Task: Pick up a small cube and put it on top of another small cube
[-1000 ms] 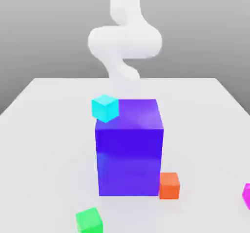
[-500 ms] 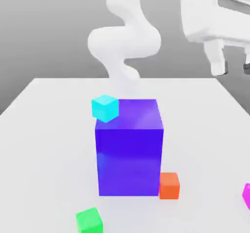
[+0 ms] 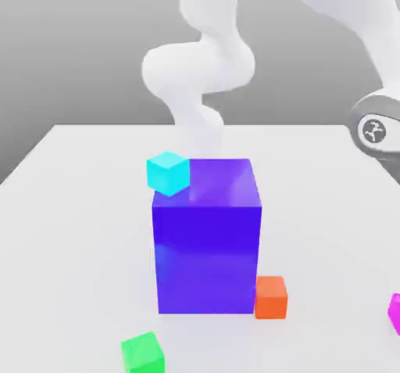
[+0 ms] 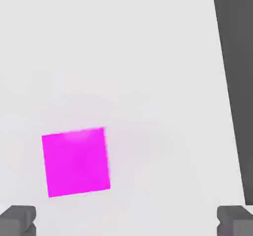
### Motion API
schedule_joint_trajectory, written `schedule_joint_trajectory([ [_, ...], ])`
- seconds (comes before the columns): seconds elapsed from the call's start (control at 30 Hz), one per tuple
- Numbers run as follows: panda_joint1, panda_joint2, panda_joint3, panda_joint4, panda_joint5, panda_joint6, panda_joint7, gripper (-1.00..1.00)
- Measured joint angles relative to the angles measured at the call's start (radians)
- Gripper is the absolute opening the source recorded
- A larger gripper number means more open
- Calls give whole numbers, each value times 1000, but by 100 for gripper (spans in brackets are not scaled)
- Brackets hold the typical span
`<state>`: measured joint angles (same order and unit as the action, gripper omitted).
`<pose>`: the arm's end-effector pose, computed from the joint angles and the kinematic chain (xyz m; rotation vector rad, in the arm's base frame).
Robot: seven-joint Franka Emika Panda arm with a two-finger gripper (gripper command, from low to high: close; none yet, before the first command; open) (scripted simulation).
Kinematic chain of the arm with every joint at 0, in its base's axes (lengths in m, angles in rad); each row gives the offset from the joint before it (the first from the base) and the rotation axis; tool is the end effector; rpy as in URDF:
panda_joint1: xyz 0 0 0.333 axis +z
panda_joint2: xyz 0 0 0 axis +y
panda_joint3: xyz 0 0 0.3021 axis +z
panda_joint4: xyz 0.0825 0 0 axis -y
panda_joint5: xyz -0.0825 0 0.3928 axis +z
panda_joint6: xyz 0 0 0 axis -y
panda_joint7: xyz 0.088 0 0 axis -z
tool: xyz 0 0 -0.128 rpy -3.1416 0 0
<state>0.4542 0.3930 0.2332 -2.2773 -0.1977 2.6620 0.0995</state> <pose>0.4044 0.3466 0.1452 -2.9251 -1.1442 -0.0149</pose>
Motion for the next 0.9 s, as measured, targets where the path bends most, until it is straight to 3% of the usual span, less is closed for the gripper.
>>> schedule_joint_trajectory([
  [0.1,35,109,-37,23,-44,77,23,0],
  [0.13,43,134,-47,29,-53,95,30,-100],
  [0.33,47,146,-51,32,-58,104,33,-100],
  [0.5,9,13,-1,0,-1,3,-9,-100],
  [0.9,-270,-176,-289,-120,193,-54,271,-100],
])
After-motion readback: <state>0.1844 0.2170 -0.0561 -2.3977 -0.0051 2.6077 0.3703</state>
